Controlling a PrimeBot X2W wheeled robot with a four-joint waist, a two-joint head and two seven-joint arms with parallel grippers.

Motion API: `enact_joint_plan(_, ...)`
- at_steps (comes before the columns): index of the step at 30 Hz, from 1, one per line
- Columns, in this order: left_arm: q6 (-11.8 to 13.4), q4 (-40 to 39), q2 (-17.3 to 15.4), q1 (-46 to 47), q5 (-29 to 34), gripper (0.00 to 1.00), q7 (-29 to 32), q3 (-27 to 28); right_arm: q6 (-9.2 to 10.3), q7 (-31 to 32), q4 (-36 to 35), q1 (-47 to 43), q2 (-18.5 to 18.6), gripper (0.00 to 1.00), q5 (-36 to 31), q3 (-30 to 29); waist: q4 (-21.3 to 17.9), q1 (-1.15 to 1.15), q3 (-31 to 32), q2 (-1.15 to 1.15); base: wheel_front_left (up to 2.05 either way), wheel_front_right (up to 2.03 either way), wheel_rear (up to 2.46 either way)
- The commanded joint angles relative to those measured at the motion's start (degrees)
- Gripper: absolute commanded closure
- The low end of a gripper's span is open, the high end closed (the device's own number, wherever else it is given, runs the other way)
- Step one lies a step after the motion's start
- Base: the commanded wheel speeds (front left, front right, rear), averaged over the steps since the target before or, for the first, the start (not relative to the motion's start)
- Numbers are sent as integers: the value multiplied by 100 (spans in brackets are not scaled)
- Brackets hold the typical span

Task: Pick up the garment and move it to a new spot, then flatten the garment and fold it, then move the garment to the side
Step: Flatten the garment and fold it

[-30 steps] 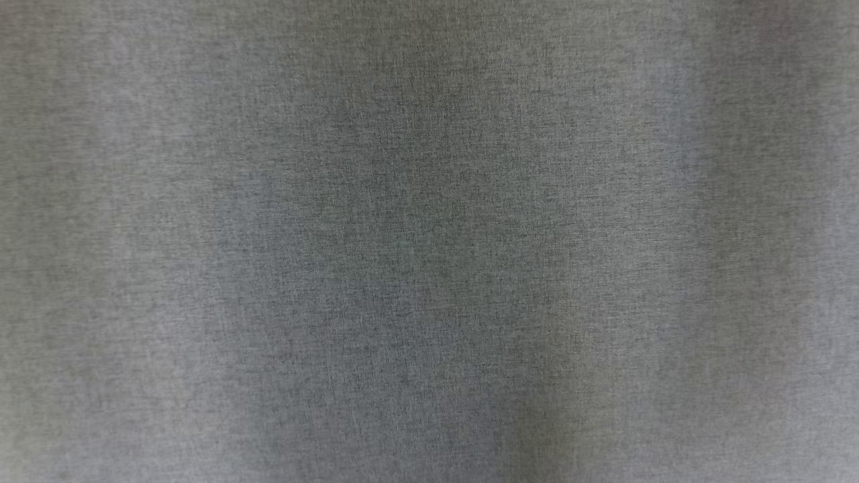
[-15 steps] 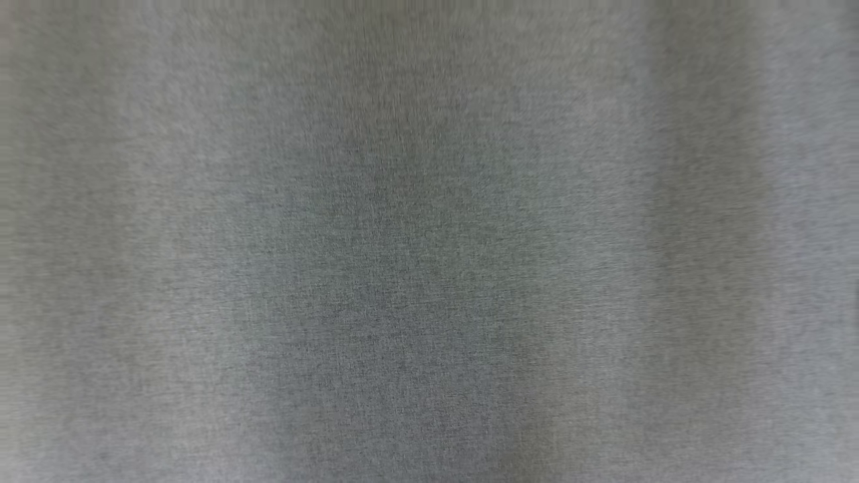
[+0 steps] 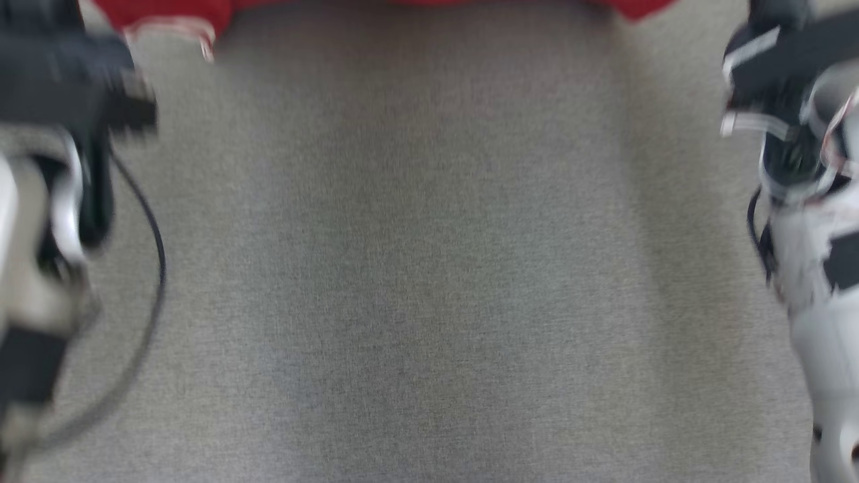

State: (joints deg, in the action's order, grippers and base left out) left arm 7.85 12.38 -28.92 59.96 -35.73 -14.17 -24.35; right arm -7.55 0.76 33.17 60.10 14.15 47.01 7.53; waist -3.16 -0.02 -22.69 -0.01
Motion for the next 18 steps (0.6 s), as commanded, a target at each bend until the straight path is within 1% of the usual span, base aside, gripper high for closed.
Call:
enact_joint_plan(1,381,-835,-123,-913,-164,100,62,112,13,-39,-311,-621,87,100,168,92,-42,2,431,1,0,0,0)
enact_joint_plan(4,759,-1580,-240,-1813,-190,100,108,150,13,-90,-630,-1235,132,100,288,107,-35,2,539,1,0,0,0)
enact_joint_plan(6,966,-2015,-199,-2378,-241,100,120,101,13,-110,-825,-1674,146,100,349,80,-7,2,611,1,0,0,0)
enact_joint_plan(7,966,-2015,-199,-2378,-241,100,120,101,13,-110,-825,-1674,146,100,349,80,-7,2,611,1,0,0,0)
enact_joint_plan(8,1066,-2192,-195,-2611,-253,100,94,120,13,-106,-924,-1894,147,100,370,81,0,2,640,1,0,0,0)
enact_joint_plan(10,1168,-2438,-178,-3085,-293,100,65,49,13,-119,-1099,-2313,140,100,406,31,18,2,711,1,0,0,0)
enact_joint_plan(15,1316,-2631,59,-4094,-508,100,-20,-11,13,-61,-1485,-3373,97,100,502,-210,85,2,920,1,0,0,0)
enact_joint_plan(18,1330,-2588,188,-4686,-519,100,-65,-76,13,14,-1651,-3932,77,100,511,-365,120,2,1010,1,0,0,0)
